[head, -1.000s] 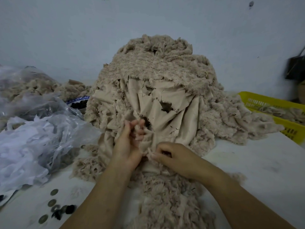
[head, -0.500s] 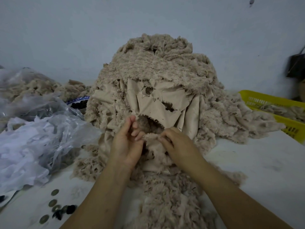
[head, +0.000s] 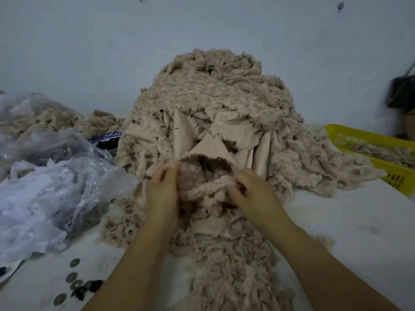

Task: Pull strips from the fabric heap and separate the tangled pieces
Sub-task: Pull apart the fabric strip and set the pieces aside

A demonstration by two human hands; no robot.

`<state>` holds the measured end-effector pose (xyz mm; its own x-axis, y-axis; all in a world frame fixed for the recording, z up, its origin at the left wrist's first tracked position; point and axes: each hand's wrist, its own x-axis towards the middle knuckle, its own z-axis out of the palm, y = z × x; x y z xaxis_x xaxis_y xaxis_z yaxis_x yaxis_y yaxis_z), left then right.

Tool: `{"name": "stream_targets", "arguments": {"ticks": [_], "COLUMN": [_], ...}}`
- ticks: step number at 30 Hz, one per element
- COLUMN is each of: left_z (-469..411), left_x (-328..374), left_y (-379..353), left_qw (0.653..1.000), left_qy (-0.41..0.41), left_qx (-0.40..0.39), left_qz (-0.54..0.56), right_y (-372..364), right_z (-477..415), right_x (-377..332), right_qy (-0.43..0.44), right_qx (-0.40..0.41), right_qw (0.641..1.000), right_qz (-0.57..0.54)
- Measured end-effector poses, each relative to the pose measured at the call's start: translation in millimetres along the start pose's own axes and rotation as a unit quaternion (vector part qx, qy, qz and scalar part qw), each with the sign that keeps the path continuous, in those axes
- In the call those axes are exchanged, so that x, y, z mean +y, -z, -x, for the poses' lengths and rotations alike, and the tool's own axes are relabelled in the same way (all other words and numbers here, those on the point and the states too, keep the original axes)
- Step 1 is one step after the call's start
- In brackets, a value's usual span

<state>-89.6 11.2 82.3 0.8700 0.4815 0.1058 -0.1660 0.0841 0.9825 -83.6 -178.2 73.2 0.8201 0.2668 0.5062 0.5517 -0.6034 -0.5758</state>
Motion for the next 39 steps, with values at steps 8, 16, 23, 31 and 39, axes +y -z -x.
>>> {"name": "stream_targets", "arguments": {"ticks": [8,16,23,31,39], "left_z": [34.6,19.0,18.3,25.0,21.8], "left_x": [1.4,5.1,1.4,13.2,4.1], "left_y": [-25.3,-18.3,-23.7,-15.8,-26.2], "left_qw": [0.94,0.913,0.928,0.863,0.929], "left_qy": [-0.143,0.283,0.25,0.355,0.201], "left_qx": [-0.235,-0.253,-0.214,-0.33,-0.214], "left_qz": [-0.201,0.149,0.173,0.147,0.226], "right_y": [-6.7,-21.5,-15.5,-19.2,-5.3], "right_z": [4.5,9.6,10.7,14.3,3.1], "right_x": [-17.1,-40.9,-39.5,-41.7,-4.1], "right_qy": [0.114,0.21,0.172,0.209,-0.147], "right_qx": [-0.058,-0.12,-0.134,-0.14,0.089], "right_qw": [0.986,0.968,0.976,0.968,0.975], "right_qz": [0.104,0.066,0.006,0.016,-0.142]}}
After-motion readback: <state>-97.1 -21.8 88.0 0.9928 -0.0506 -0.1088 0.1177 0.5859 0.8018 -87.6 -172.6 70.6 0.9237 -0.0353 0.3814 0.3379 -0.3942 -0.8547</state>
